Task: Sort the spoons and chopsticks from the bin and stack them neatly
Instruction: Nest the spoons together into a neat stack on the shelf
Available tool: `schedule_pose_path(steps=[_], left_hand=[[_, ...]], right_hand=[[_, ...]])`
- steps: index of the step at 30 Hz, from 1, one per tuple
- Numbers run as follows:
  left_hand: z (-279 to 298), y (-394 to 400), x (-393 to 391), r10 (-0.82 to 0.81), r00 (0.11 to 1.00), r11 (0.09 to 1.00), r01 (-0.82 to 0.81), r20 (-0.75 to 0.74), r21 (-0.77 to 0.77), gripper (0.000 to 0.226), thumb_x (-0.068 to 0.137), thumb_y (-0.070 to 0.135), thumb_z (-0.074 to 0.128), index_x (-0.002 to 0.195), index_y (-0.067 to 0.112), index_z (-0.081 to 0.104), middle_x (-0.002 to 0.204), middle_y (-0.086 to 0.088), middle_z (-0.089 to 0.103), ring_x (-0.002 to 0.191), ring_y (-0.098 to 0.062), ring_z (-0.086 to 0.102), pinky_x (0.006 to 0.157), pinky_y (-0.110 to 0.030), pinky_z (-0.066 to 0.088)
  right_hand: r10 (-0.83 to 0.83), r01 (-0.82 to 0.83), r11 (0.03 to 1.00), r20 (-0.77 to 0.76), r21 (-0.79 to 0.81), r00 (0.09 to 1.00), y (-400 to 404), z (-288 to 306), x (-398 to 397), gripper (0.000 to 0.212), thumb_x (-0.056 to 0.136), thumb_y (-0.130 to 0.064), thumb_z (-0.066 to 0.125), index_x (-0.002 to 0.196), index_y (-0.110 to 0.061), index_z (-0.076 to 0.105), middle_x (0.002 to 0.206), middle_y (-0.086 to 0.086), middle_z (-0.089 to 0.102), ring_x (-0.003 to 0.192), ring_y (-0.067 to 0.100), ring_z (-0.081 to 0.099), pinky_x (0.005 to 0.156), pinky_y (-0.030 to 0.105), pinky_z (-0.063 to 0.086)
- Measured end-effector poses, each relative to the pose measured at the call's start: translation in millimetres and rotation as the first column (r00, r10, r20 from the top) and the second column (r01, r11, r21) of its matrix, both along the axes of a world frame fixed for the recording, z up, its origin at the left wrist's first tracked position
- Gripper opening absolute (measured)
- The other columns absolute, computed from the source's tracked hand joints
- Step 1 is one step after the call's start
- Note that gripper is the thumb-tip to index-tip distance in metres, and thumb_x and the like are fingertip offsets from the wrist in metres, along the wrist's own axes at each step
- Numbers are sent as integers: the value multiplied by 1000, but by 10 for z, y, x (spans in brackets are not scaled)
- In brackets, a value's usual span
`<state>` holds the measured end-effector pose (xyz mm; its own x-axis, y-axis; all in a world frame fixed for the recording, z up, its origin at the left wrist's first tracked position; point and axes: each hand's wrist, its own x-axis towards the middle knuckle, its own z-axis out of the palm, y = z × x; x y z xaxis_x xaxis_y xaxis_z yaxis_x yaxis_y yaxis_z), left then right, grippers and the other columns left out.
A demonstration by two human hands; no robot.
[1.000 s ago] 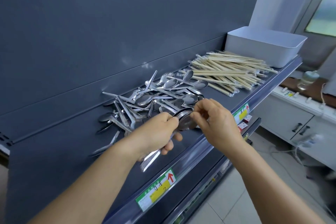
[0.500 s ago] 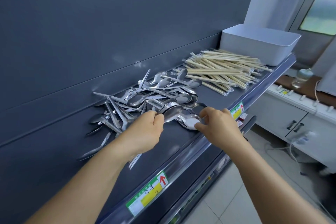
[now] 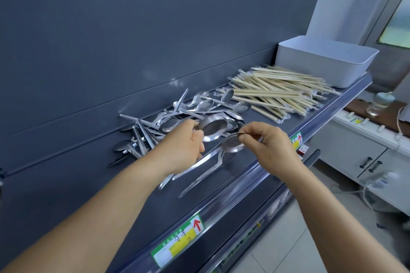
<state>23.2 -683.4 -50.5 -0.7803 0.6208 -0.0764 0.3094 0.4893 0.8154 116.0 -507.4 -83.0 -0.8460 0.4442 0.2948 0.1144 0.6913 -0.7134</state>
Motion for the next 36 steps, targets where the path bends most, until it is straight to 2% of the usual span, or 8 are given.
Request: schedule_pose_path(steps=[2,7,15,23,27,30,33,36], left_hand=[[-52,6,54,-18,993,999,22,114,-30,18,100,21,30,102,16,48,75,-5,62,49,-9,59,54,-19,49],[-109,-9,171,-60,963,998,54,262,30,18,99,25,35,93,13,47,90,-6,63,42,-10,47,43,-20,39],[-213,-159,198,178,965,980,-192,195,54,21,99,14,29,81,13,40,75,-1,49,44,-9,37,47,-22,30],[-213,-258,145,185,973,980,-193,134,49,21,97,18,30,80,15,43,79,1,54,52,-12,40,51,-26,33],[-235,-226,106,172,979,983,-177,108,47,21,97,21,30,81,17,44,80,4,57,55,-13,43,53,-28,36],[-264,-154,90,179,979,982,-184,99,41,19,97,20,30,92,14,47,79,5,59,59,-12,51,63,-33,46],[-294,-90,104,197,975,980,-200,103,18,20,98,21,31,103,13,50,80,4,63,69,-15,62,77,-36,51],[-262,-29,169,128,966,987,-146,225,68,21,99,19,31,107,11,48,83,-5,64,59,-16,65,62,-29,54]], right_hand=[[5,-6,999,-27,-43,1000,-60,-5,-30,13,85,-19,65,73,-24,64,56,-14,53,50,-4,47,50,8,36],[-42,38,993,-38,-108,998,-186,-97,-141,23,79,-29,72,69,-27,51,56,-15,55,56,-3,50,53,13,37],[-50,-14,978,299,209,953,-174,-219,-203,45,85,-38,60,125,-21,50,112,-2,56,100,21,55,75,28,40],[-28,-59,973,367,224,930,-218,-210,-260,52,85,-20,60,135,-21,45,130,4,37,93,26,60,74,26,42],[-26,-28,982,278,188,960,-150,-203,-226,31,86,-15,59,116,-24,60,108,1,58,92,22,60,71,25,42],[13,-4,998,133,-70,991,-81,-156,-211,14,86,-15,61,84,-29,65,72,-14,63,69,9,59,58,14,41],[80,-71,940,11,-332,997,-87,-84,-205,17,83,-16,64,70,-27,62,56,-12,58,52,7,48,56,22,43],[75,-92,903,-55,-419,996,-132,-73,-221,18,82,-16,66,69,-22,57,56,-8,57,53,9,50,61,31,46]])
